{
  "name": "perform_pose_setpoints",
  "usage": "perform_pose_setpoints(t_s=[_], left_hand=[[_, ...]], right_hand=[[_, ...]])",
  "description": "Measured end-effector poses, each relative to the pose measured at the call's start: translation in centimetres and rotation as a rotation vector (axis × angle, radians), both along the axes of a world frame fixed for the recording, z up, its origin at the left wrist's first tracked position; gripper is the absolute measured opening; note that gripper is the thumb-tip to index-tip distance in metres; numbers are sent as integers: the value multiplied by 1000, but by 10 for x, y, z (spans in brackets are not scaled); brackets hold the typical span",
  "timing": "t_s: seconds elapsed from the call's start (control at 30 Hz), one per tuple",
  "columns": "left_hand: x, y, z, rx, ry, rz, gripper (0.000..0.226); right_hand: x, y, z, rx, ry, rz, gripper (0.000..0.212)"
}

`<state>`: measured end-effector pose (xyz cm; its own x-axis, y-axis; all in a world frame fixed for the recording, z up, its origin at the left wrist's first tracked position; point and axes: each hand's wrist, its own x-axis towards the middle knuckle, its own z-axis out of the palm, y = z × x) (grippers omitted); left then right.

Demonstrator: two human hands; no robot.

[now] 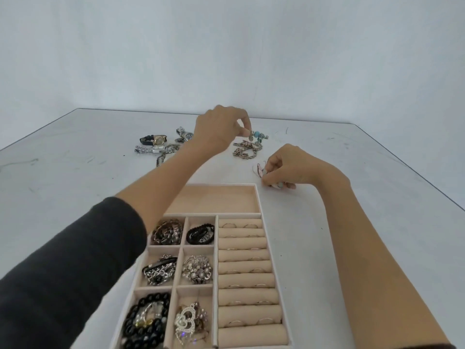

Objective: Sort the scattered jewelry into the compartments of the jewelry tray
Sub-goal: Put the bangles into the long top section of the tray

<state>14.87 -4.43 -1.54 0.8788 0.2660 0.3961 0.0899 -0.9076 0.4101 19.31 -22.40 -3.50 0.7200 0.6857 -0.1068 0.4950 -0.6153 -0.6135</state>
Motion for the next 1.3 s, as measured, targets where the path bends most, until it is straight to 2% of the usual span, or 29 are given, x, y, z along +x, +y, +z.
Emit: perform_pose_setpoints(t_s=[0.17, 0.27, 0.53, 0.7, 0.83, 1.0, 1.17, 1.3], left_hand=[[-50, 7, 9, -166, -115, -111, 3], [-79, 4, -1, -202, -142, -178, 3], [-129, -6, -43, 40, -65, -204, 6], [-133, -1, -48, 129, -80, -262, 8], [-135, 7, -49, 104, -73, -365, 24], [-133, 12, -55, -108, -114, -385, 11], [-133, 13, -56, -275, -103, -409, 13], [-134, 11, -55, -316, -116, -427, 13]], right_hand=[[0, -13, 0, 168, 153, -37, 10], [-3, -16, 6, 323, 215, -56, 12], [-14, -15, 25, 614, 293, -110, 8], [-19, -16, 28, 652, 307, -100, 7], [-19, -18, 25, 647, 320, -117, 15], [-18, -19, 23, 654, 331, -150, 20], [-21, -18, 23, 634, 332, -147, 11], [-21, -18, 22, 624, 319, -154, 17]])
